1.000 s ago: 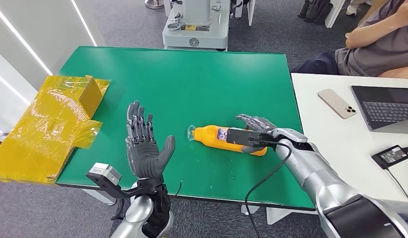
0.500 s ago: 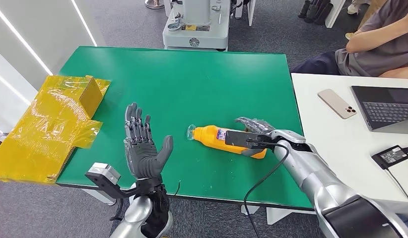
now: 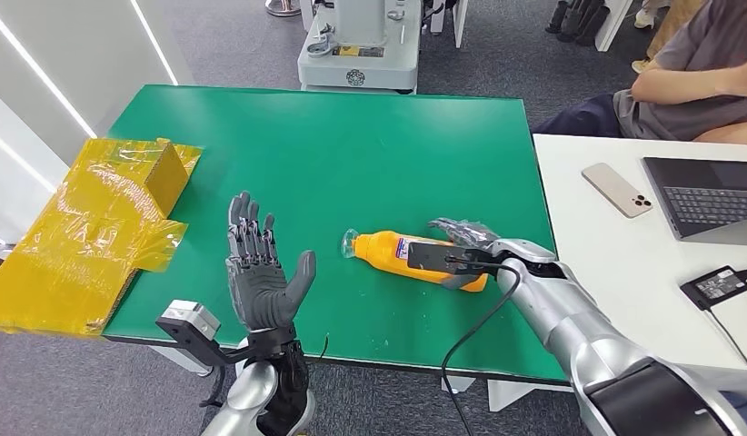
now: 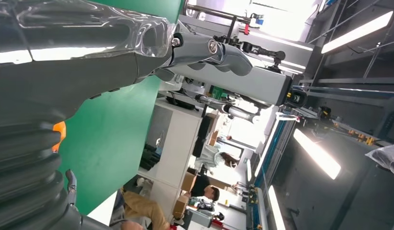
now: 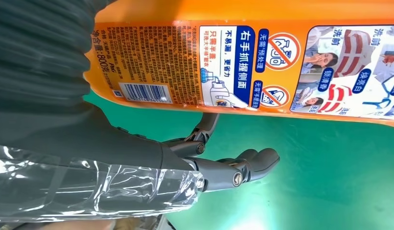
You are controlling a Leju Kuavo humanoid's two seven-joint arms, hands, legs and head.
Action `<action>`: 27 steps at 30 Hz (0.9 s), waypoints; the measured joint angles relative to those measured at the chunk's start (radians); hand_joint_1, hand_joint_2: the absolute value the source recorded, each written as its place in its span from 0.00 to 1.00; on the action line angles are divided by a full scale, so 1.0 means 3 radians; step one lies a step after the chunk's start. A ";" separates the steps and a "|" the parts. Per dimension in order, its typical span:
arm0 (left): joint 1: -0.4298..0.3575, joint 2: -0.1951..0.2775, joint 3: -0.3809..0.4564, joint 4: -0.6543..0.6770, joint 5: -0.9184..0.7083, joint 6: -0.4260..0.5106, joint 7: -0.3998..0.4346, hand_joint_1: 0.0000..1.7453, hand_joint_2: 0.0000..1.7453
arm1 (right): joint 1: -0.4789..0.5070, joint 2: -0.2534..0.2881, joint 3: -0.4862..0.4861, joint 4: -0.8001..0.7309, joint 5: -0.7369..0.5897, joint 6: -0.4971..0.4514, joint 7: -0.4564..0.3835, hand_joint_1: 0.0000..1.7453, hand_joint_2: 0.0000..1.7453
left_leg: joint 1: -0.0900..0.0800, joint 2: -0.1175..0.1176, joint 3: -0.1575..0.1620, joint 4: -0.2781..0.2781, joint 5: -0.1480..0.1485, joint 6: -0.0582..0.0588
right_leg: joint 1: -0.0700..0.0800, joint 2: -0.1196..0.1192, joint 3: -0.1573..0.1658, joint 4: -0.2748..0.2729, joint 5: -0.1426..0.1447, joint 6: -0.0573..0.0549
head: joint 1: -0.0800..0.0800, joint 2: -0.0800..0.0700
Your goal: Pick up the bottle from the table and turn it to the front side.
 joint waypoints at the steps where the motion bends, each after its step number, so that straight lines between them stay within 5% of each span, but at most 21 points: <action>1: 0.0000 -0.0001 0.0000 0.0000 0.0000 0.0000 0.0000 0.00 1.00 | 0.0000 0.0001 0.0000 0.0000 0.0006 0.0001 0.0013 0.00 1.00 | 0.0000 0.0000 0.0000 0.0000 0.0000 0.0000 | 0.0000 0.0000 0.0000 0.0000 0.0000 0.0000 | 0.0000 0.0000; 23: -0.0071 -0.0021 0.0000 0.0001 -0.0015 -0.0049 0.0015 0.00 1.00 | 0.0018 -0.0001 0.0014 0.0004 0.0160 -0.0030 0.0033 0.00 1.00 | 0.0000 0.0001 0.0001 0.0001 0.0000 0.0000 | 0.0000 0.0001 0.0000 0.0000 0.0000 0.0000 | -0.0001 0.0000; 25: -0.0075 -0.0022 0.0000 0.0003 -0.0015 -0.0052 0.0015 0.00 1.00 | 0.0021 -0.0001 0.0022 0.0004 0.0172 -0.0025 0.0033 0.19 1.00 | 0.0000 0.0001 0.0000 0.0000 0.0000 0.0000 | 0.0000 0.0000 0.0000 0.0000 0.0000 0.0000 | 0.0000 0.0000; 27: -0.0079 -0.0022 0.0000 0.0007 -0.0013 -0.0057 0.0015 0.00 1.00 | 0.0028 -0.0001 0.0031 0.0007 0.0184 -0.0012 0.0032 0.60 1.00 | 0.0000 0.0001 0.0000 0.0000 0.0000 0.0000 | 0.0000 0.0001 0.0000 0.0000 0.0000 0.0000 | 0.0000 0.0000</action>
